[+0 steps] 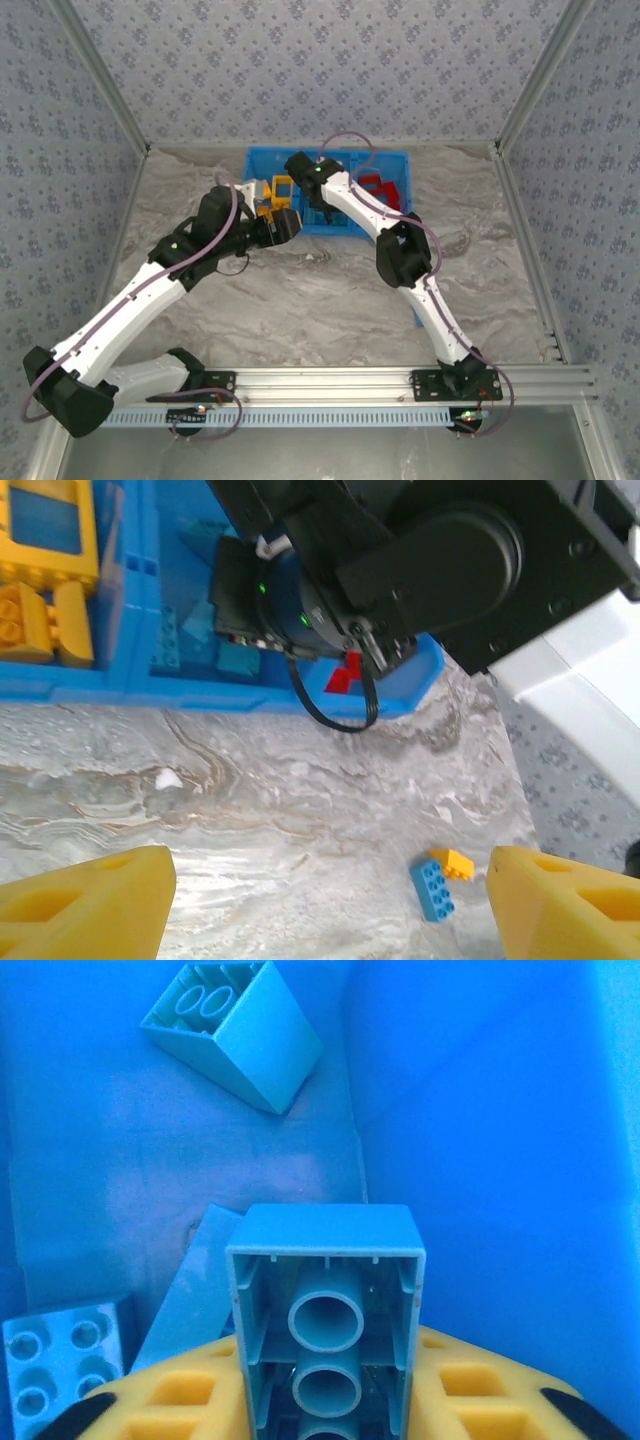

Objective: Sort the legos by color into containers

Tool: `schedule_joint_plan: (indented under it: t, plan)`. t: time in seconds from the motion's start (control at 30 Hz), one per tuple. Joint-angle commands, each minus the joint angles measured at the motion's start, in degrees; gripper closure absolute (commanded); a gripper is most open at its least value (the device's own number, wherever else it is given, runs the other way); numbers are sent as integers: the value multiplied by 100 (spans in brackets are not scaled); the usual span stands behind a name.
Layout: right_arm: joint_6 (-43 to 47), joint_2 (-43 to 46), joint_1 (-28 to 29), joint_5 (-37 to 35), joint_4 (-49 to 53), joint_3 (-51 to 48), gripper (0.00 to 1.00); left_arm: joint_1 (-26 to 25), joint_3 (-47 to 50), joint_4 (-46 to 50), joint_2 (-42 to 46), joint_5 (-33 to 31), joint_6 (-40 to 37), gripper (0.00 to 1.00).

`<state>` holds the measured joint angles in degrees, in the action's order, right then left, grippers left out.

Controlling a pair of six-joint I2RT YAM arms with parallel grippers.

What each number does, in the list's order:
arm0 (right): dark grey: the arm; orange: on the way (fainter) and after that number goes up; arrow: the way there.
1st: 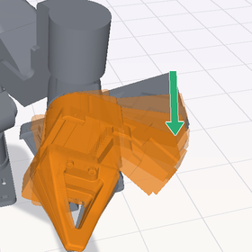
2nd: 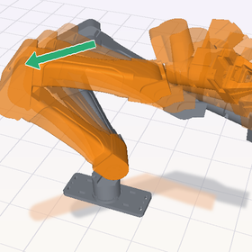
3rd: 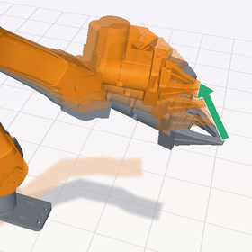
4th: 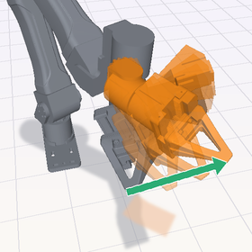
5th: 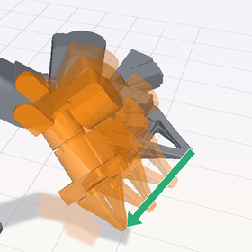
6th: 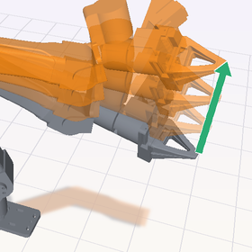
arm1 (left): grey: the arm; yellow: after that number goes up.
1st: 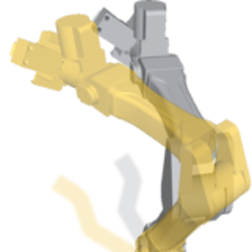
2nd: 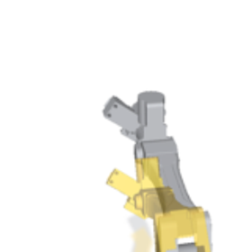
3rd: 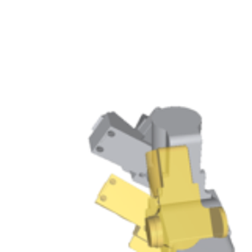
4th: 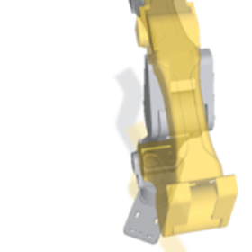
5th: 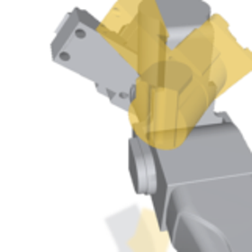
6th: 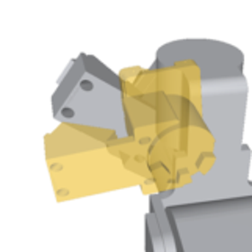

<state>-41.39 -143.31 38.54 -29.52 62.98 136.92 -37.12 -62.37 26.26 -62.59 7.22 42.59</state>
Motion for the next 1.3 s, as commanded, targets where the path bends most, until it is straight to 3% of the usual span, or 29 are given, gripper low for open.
schedule_joint_plan:
  t: [0.0,0.17,0.5,0.9,1.27]
  plan:
    - [70,-135,-31,-137,314,275,57,22,13,-292,99,363,86,19]
    - [-6,226,88,-211,396,400,43,21,78,-178,257,396,86,19]
    - [5,1918,478,-751,346,152,45,11,164,143,545,375,25,20]
    - [-927,5823,466,-586,-64,-4202,46,-723,-313,437,-317,127,-780,22]
    - [-2384,8098,514,429,620,-7497,46,-1813,-648,83,-1347,-378,-1254,25]
